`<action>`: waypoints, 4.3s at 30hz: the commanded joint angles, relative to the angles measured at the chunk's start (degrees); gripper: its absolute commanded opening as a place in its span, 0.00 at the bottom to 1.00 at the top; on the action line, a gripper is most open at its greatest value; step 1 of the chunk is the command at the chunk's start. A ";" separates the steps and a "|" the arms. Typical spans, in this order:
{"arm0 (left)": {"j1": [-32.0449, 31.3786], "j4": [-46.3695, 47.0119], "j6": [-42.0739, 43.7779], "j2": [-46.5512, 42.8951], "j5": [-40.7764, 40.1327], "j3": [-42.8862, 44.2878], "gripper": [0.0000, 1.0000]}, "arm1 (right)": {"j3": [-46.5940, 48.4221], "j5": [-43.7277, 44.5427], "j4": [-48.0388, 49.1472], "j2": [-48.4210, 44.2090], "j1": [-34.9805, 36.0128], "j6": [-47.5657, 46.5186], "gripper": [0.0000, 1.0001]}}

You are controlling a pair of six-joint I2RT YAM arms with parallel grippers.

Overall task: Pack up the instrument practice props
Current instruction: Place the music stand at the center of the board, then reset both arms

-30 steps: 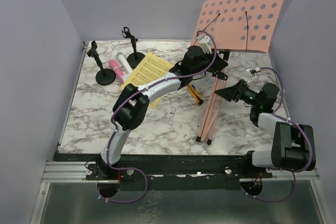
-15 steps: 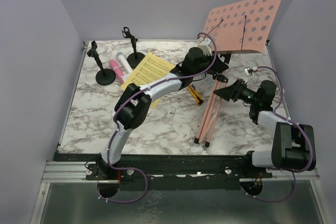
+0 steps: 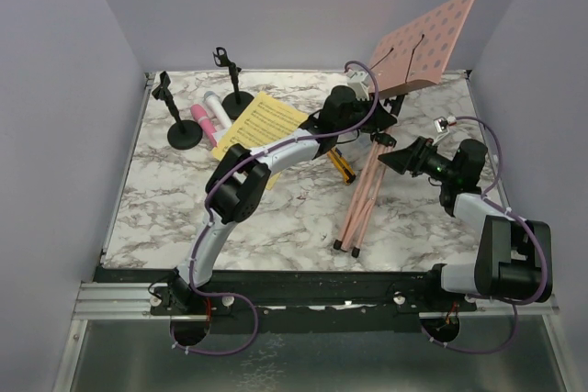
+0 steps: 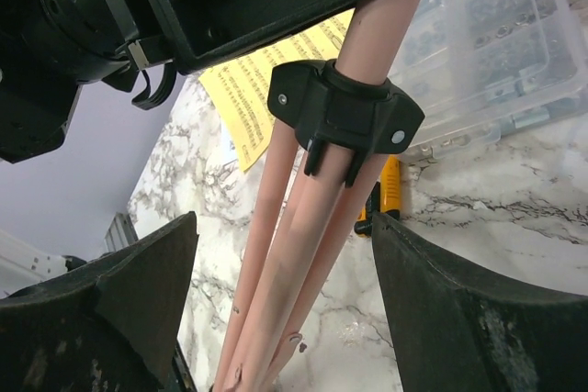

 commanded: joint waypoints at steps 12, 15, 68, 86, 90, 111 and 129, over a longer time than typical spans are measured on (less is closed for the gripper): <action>1.01 17.43 -2.99 -0.33 1.97 6.64 0.00 | 5.45 2.92 -9.95 -2.88 -4.04 -8.30 0.89; 1.05 18.41 -4.23 0.23 2.17 6.46 0.00 | 5.51 3.57 -10.46 -4.19 -5.18 -9.78 0.89; 0.52 20.18 -7.85 10.42 6.13 5.93 0.00 | 20.42 -3.97 -43.25 -16.76 -7.68 -43.65 0.96; -0.53 17.61 -5.69 12.92 5.80 6.13 0.00 | 19.86 -4.31 -42.33 -16.43 -7.69 -43.27 0.96; -0.53 17.34 -4.20 11.50 5.58 4.52 0.00 | 19.75 -4.43 -42.22 -16.42 -7.70 -43.27 0.96; 0.79 16.63 10.13 -22.02 0.38 -31.82 0.71 | 19.00 -6.41 -40.92 -16.34 -8.68 -42.99 0.97; 18.08 -19.58 20.55 -80.57 -0.80 -58.87 0.99 | 20.15 -13.14 -42.76 -17.13 -14.06 -42.21 0.98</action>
